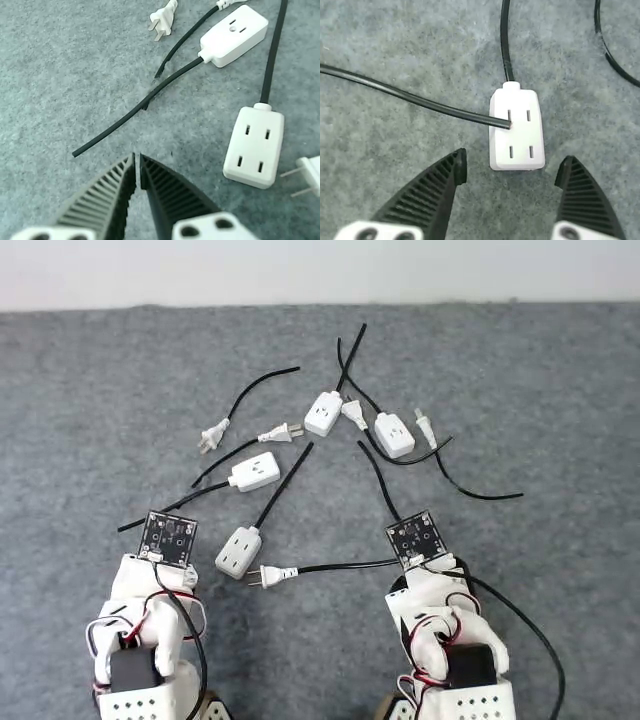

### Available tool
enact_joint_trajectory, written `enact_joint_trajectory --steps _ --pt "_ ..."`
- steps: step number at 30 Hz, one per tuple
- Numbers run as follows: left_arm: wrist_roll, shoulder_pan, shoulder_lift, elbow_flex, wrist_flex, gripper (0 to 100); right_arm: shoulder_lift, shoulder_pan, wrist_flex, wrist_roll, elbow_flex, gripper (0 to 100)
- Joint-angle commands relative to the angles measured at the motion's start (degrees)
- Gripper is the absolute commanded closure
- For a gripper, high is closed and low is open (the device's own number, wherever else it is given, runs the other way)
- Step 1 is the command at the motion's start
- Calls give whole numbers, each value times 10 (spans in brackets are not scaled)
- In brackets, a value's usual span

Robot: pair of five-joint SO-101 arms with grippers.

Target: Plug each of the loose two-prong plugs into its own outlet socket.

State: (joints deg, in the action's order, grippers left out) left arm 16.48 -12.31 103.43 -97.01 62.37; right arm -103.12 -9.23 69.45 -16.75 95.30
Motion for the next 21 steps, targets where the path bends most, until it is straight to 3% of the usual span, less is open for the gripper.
enact_joint_trajectory --steps 1,12,14,19,21 --pt "5 -2 8 6 -13 985 -7 6 7 5 11 703" --pt "5 -2 8 6 11 985 -2 7 7 5 11 706" --pt "5 -2 8 6 25 985 -2 7 7 5 11 750" --pt "5 -1 8 6 27 985 -7 5 5 3 11 998" --pt "5 0 8 6 27 985 -7 6 5 3 11 956"
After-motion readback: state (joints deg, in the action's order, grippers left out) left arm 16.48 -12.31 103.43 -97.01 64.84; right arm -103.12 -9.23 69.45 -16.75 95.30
